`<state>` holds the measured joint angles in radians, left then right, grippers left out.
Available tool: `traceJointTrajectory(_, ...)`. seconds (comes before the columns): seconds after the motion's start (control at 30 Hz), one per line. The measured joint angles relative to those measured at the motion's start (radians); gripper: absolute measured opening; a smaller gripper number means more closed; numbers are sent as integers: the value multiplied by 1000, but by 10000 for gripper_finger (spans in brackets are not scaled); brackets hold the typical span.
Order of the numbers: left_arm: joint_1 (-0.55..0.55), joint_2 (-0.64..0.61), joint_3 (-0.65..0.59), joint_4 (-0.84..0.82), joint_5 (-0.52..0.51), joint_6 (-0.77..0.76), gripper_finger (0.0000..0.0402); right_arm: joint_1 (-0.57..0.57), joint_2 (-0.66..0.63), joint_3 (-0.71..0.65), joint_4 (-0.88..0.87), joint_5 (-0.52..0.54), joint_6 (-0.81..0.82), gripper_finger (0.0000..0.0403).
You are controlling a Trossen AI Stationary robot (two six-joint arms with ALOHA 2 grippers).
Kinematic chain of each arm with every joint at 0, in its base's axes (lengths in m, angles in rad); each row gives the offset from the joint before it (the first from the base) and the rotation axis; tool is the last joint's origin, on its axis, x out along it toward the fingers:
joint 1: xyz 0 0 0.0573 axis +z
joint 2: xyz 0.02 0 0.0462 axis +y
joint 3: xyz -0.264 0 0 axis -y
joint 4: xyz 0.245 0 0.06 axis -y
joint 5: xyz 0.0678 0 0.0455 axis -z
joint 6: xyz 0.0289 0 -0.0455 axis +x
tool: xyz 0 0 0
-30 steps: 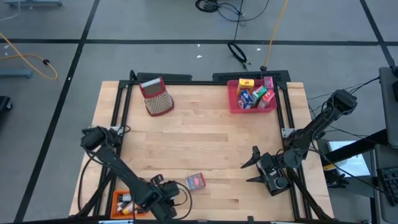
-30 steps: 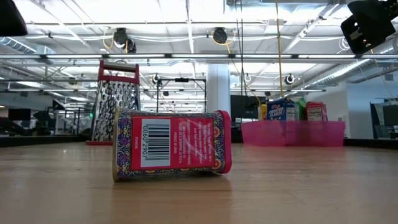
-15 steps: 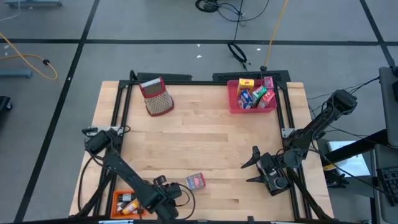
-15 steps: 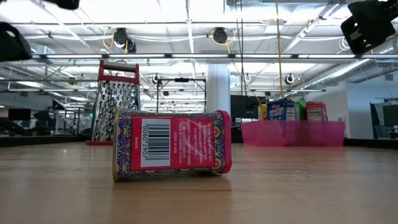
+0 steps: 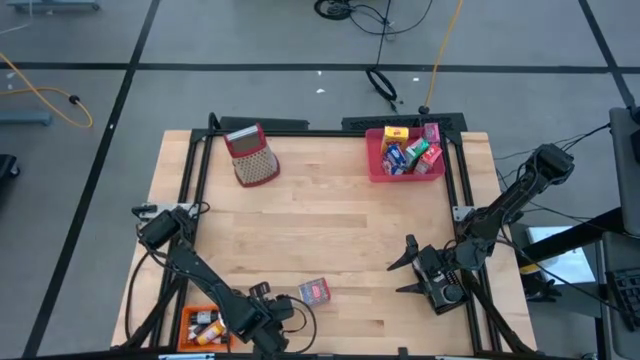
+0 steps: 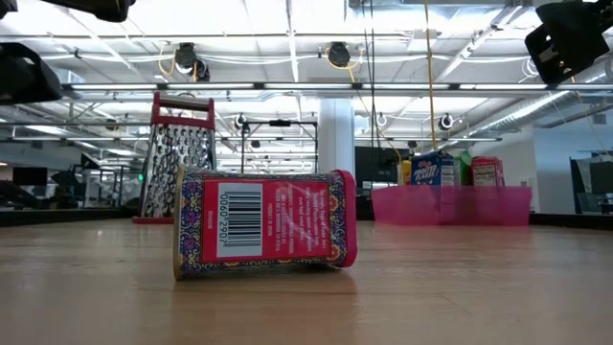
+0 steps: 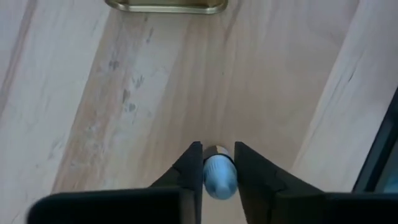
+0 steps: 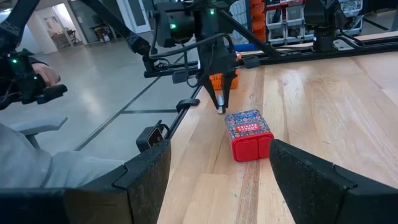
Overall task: Pick & Place Kitchen Items
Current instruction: Put the small black food coloring bottle into the orange bin
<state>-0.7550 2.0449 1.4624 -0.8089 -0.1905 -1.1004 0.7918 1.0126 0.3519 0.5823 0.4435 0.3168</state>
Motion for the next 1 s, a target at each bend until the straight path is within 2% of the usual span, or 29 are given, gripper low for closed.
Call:
traceJointTrajectory(0.1,5,-2,1,0,25,8,43,0,0,0,0,0,0,263)
traceJointTrajectory(0.6,15,-25,0,-11,30,49,43,0,0,0,-4,0,-14,263)
traceJointTrajectory(1.0,2,-123,0,-135,83,-15,43,0,0,0,-13,0,-15,263)
